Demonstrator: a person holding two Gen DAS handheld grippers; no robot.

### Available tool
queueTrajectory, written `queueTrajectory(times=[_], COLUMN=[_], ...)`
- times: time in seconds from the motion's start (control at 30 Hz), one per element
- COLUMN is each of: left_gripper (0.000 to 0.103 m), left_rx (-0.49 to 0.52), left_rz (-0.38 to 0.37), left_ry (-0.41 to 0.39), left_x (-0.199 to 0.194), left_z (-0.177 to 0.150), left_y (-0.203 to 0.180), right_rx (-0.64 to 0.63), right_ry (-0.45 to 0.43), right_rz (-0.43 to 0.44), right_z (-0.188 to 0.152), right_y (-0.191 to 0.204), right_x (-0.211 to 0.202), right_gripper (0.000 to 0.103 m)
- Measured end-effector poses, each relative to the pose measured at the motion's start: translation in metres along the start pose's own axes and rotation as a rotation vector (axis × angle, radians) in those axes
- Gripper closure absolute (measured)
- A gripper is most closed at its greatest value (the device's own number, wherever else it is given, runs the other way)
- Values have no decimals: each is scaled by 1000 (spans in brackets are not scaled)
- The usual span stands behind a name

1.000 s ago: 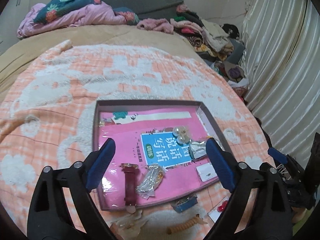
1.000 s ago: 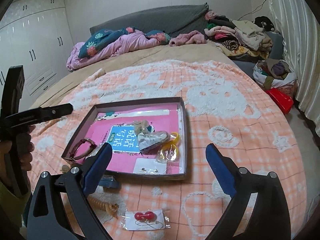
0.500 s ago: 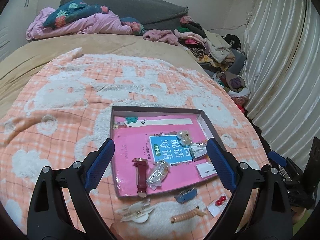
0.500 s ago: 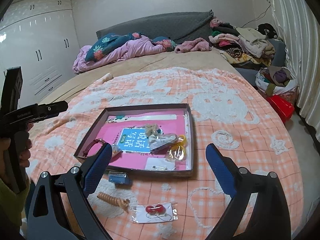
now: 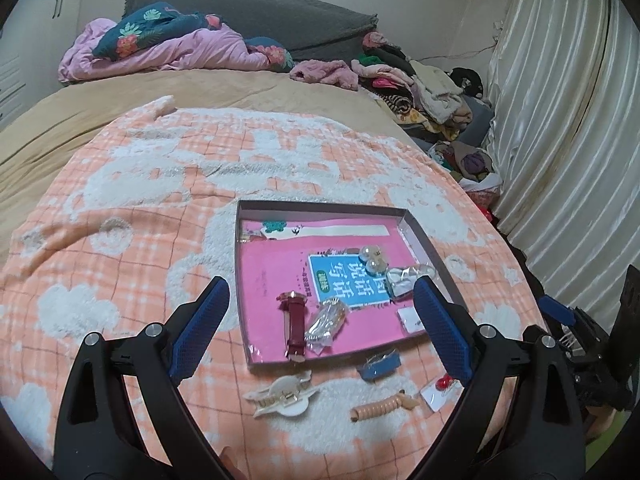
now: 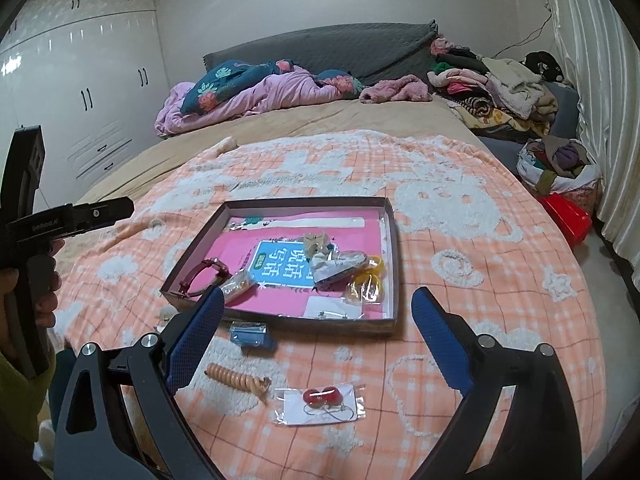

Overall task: Organize jewelry
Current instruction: 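Open both tools and pull them back from the box, then move left tool toward peach coil tie while right approaches red earrings card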

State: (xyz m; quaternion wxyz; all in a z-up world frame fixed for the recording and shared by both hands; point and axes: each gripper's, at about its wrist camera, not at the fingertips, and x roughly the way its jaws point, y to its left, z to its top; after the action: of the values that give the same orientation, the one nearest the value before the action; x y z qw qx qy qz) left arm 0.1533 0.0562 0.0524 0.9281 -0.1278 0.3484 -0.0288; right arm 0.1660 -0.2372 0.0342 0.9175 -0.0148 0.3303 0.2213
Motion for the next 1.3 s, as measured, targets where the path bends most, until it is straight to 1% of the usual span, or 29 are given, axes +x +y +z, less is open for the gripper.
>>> queueTrajectory(times=[0.43,0.77,1.03,1.2,1.3], left_gripper=[17,17,17,17,17], left_rx=[-3,9,44,62,78], left_rz=[28,50,30,14,1], left_ry=[36,89,133,161,181], left_x=[-4,1,7,12,15], left_z=[-25,-51,-70,-82,-90], left_y=[11,18,9,1,-5], right_rx=[-15,-23,-30,-52,-49], right_ry=[40,81,117,161,181], right_rz=[-3,-9,-20,-42,-40], right_z=[-21,-40,-53,-70,-79], right_y=[5,5,4,2,-1], right_x=[-1,2,7,18,25], right_gripper=[9,9,9,9,9])
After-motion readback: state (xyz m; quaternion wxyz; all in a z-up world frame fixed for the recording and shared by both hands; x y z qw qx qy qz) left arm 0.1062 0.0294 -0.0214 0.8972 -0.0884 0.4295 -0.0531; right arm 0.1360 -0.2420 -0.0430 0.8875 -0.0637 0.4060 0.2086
